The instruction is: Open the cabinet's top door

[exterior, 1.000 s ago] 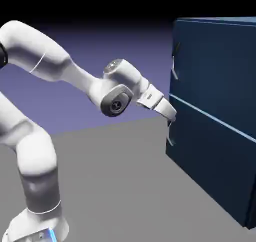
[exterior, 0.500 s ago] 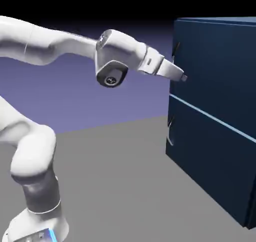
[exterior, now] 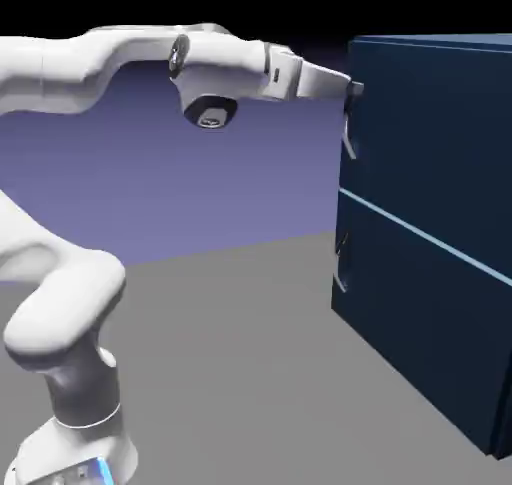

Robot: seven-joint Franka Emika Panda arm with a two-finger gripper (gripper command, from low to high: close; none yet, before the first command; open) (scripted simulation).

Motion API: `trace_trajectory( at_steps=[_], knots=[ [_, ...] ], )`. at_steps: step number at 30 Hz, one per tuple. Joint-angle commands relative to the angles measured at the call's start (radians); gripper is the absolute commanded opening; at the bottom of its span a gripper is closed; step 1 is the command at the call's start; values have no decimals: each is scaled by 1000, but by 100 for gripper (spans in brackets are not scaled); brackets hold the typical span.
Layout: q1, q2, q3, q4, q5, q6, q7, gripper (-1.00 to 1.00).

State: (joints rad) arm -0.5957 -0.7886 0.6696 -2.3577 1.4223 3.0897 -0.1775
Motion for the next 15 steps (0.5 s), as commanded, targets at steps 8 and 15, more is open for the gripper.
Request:
trace_trajectory(
  at_steps=[8, 15],
  knots=[
    [-149, -53, 164, 111, 348, 13, -225, 0],
    [-279, -100, 307, 207, 653, 24, -421, 0]
  ],
)
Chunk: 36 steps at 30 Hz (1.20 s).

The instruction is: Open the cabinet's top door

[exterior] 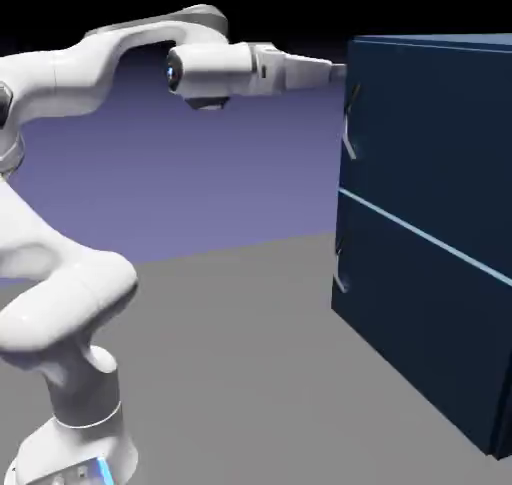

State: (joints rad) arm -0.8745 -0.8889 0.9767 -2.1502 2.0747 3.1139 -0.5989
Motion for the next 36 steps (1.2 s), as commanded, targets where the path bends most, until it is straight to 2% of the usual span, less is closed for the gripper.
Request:
trace_trajectory(
  at_steps=[1, 19, 25, 26, 36],
  knots=[
    [-19, -7, 21, 14, 44, 2, -28, 0],
    [-351, -126, 387, 262, 823, 30, -531, 0],
    [-531, -101, 484, 417, 823, 32, -532, 0],
    [-531, -101, 484, 417, 823, 32, -532, -100],
    [-210, -19, 304, 112, 823, -140, -659, -100]
  ],
)
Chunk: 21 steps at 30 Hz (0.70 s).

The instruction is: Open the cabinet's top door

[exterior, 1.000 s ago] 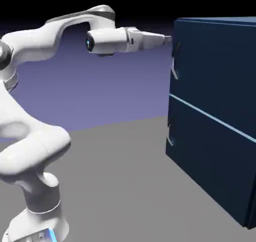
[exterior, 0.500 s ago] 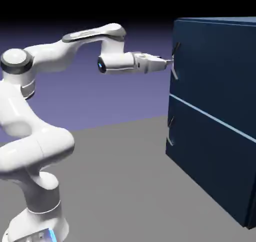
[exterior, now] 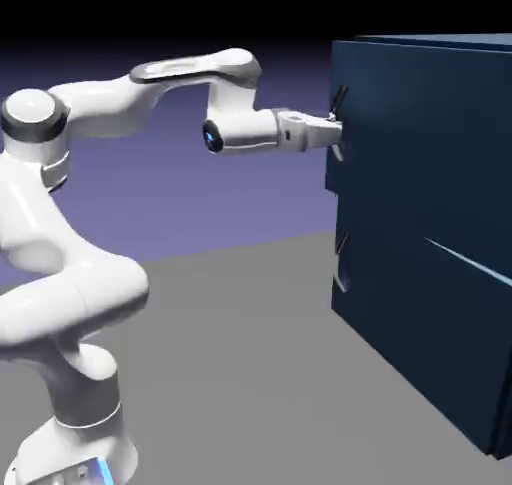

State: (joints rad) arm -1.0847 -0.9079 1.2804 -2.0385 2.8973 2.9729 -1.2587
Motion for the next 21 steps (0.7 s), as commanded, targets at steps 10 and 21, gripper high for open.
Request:
trace_trajectory(
  at_steps=[10, 21],
  knots=[
    [363, 116, -255, -225, 5, -96, -210, -100],
    [761, 62, -584, -481, -222, -190, -149, -100]
  ],
)
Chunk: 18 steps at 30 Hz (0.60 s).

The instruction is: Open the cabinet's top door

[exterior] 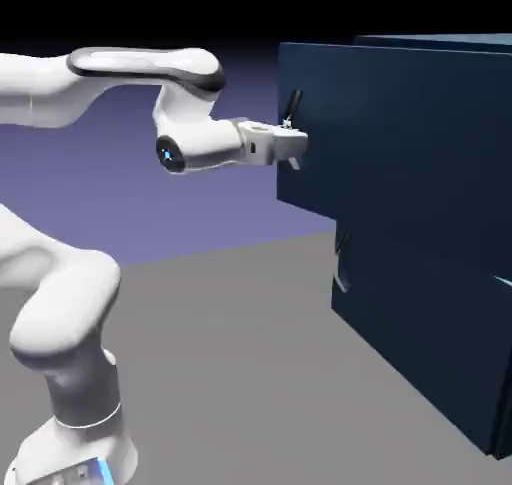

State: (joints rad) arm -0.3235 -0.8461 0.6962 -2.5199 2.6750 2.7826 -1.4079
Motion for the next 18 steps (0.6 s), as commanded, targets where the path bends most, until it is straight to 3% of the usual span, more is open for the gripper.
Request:
trace_trajectory(
  at_steps=[1, 10, 18],
  knots=[
    [36, -15, -33, -26, -32, -8, 16, -100],
    [344, -207, -342, -259, -393, -64, 188, -100],
    [494, -399, -550, -400, -741, -87, 375, -100]
  ],
)
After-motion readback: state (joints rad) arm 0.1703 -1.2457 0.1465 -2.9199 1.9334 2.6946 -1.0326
